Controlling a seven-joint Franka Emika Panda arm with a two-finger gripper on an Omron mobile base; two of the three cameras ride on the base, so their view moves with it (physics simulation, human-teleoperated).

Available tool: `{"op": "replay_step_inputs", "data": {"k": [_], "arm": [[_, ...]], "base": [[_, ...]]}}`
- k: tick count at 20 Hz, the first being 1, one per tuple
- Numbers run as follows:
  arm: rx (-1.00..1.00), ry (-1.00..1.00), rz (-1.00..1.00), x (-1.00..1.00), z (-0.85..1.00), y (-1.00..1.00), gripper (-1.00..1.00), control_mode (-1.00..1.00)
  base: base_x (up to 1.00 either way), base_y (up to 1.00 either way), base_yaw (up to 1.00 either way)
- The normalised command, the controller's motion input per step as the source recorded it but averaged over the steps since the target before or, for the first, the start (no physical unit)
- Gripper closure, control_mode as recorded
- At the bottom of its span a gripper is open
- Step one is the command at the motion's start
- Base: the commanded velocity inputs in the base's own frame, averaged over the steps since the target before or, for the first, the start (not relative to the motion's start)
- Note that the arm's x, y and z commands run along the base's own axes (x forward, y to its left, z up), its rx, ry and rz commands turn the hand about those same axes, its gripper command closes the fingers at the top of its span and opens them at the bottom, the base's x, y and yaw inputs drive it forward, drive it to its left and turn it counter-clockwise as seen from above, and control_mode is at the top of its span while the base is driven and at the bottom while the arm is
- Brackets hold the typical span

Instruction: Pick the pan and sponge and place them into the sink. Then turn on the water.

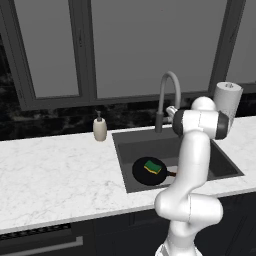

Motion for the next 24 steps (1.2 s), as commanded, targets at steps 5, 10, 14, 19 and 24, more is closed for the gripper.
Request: {"op": "replay_step_inputs", "data": {"k": [5, 10, 14, 19, 24], "arm": [[0.38, -0.16, 0.38, 0.18, 0.0, -1.0, -1.0, -1.0], [0.38, -0.17, 0.36, 0.18, 0.0, -1.0, -1.0, -1.0], [0.37, -0.16, 0.36, 0.15, 0.0, -1.0, -1.0, -1.0], [0.38, -0.15, 0.33, 0.16, 0.0, -1.0, -1.0, -1.0], [0.4, -0.09, 0.29, 0.26, 0.0, -1.0, -1.0, -1.0]], "base": [[0.0, 0.0, 0.0], [0.0, 0.0, 0.0], [0.0, 0.0, 0.0], [0.0, 0.0, 0.0], [0.0, 0.0, 0.0]]}}
